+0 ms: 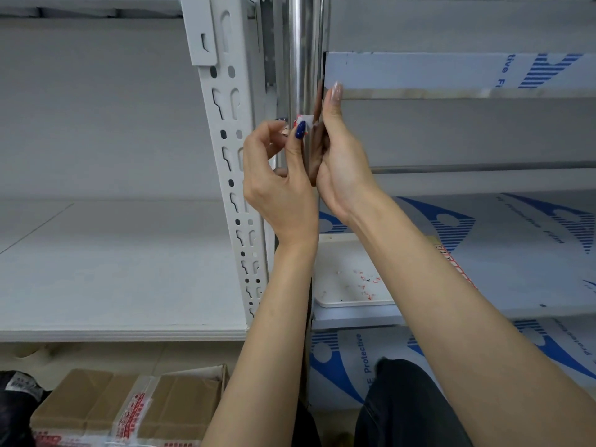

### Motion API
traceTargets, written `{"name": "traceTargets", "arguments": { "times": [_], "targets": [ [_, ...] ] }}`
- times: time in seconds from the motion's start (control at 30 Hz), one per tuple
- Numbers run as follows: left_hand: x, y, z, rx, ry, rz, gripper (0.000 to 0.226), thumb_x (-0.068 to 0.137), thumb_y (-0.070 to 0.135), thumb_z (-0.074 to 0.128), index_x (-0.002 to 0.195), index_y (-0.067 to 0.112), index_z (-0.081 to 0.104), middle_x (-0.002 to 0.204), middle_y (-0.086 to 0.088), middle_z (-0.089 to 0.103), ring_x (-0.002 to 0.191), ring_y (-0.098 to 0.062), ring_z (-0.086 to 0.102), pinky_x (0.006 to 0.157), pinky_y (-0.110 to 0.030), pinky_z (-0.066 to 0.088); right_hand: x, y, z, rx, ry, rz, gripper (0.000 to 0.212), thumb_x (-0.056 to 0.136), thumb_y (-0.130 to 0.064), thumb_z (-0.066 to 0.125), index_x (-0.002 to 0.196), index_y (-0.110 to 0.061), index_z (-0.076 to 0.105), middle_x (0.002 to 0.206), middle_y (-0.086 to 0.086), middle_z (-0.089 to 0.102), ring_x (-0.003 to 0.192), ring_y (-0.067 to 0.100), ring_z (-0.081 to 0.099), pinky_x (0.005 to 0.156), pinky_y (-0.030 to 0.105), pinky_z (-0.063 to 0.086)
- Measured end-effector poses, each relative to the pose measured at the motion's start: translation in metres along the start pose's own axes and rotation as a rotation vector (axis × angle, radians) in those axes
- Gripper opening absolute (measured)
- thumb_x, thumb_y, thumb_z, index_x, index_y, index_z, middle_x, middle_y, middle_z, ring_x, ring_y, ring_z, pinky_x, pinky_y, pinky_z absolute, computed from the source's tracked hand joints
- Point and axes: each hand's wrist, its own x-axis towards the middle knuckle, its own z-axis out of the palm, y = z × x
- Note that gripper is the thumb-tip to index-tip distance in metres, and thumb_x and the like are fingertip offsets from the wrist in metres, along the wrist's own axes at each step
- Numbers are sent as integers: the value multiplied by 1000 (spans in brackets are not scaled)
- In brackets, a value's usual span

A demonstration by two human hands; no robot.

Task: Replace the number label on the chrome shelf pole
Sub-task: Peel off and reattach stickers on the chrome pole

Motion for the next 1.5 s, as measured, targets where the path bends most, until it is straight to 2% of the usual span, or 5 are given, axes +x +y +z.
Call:
{"name": "traceTargets", "arguments": {
  "times": [0.23, 0.47, 1.0, 1.2, 1.5],
  "targets": [
    [0, 5, 2, -31, 26, -70, 4, 85, 16, 67, 85, 12, 67, 81, 13, 59, 77, -12, 63, 61, -43, 53, 4, 2, -2, 9, 4, -17, 47, 98, -49, 37, 85, -13, 64, 68, -2, 68, 77, 13, 66, 91, 35, 52],
    [0, 5, 5, -38, 78, -112, 2, 83, 12, 68, 82, 10, 68, 79, 9, 60, 72, -8, 59, 67, -19, 48, 5, 3, -2, -80, 8, -17, 54, 97, -52, 34, 83, -9, 64, 73, 4, 67, 82, 20, 66, 93, 39, 53],
    [5, 3, 6, 115, 7, 17, 15, 89, 15, 60, 84, 1, 62, 79, 3, 59, 73, -15, 60, 64, -5, 34, 6, 6, -3, -108, 43, -36, 57, 96, -54, 35, 97, -5, 64, 95, 14, 69, 101, 29, 67, 98, 42, 51],
    [-4, 4, -6, 74, -25, 30, 9, 88, 13, 62, 89, 4, 62, 86, 6, 58, 78, -7, 58, 54, -39, 53, 3, 4, -3, -140, 44, -19, 52, 96, -55, 34, 99, -10, 59, 81, 0, 64, 85, 17, 63, 80, 36, 54],
    [4, 4, -5, 17, -17, -39, 7, 85, 17, 65, 86, 10, 66, 80, 21, 56, 76, -13, 63, 56, -48, 54, 6, 5, -5, -191, 34, -38, 55, 96, -57, 30, 88, -13, 63, 86, 5, 67, 87, 22, 66, 65, 31, 52]
  ]
}}
